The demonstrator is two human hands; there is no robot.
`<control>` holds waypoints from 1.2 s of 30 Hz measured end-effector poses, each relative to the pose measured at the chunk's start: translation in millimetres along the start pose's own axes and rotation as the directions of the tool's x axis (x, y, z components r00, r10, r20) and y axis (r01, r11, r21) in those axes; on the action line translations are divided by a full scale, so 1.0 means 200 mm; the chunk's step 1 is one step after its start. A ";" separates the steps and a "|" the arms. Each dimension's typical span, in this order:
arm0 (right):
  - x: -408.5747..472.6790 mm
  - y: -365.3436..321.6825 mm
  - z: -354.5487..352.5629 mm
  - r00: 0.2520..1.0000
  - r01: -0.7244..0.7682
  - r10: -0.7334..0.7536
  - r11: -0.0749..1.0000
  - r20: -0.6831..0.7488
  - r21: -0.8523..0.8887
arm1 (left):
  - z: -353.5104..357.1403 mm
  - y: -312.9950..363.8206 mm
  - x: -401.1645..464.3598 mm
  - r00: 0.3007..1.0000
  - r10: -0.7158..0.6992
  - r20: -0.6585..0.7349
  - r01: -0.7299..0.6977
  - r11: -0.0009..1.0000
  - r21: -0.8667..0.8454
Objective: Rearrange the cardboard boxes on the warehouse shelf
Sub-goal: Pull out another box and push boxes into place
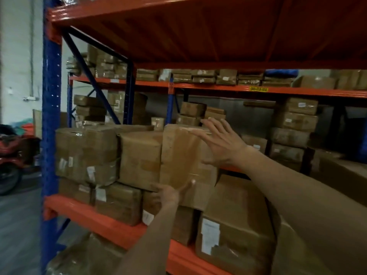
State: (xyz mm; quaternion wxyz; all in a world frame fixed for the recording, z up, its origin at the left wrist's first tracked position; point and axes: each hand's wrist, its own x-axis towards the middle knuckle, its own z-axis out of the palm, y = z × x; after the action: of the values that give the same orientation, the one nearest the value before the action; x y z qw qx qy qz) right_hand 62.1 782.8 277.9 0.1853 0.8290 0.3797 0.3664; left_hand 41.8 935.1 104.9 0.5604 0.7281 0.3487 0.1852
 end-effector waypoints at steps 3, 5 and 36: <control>0.24 -0.12 0.06 0.997 -0.063 0.062 0.997 0.043 0.034 | -0.04 -0.04 0.17 0.999 -0.037 0.031 0.038 0.999 -0.039; 0.32 -0.18 0.13 0.987 -0.131 0.126 0.990 0.097 0.047 | -0.06 -0.06 0.26 0.993 0.014 0.118 0.002 0.990 -0.140; -0.59 -0.17 0.63 0.290 -0.859 0.953 0.218 0.090 0.464 | 0.09 0.40 0.28 0.786 0.574 0.230 -0.617 0.706 0.348</control>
State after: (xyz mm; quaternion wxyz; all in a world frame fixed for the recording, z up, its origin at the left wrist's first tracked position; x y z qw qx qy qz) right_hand 87.5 711.4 118.6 -0.2937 0.8642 -0.0923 0.3981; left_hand 116.0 952.7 169.1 0.3246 0.9094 0.0955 0.2417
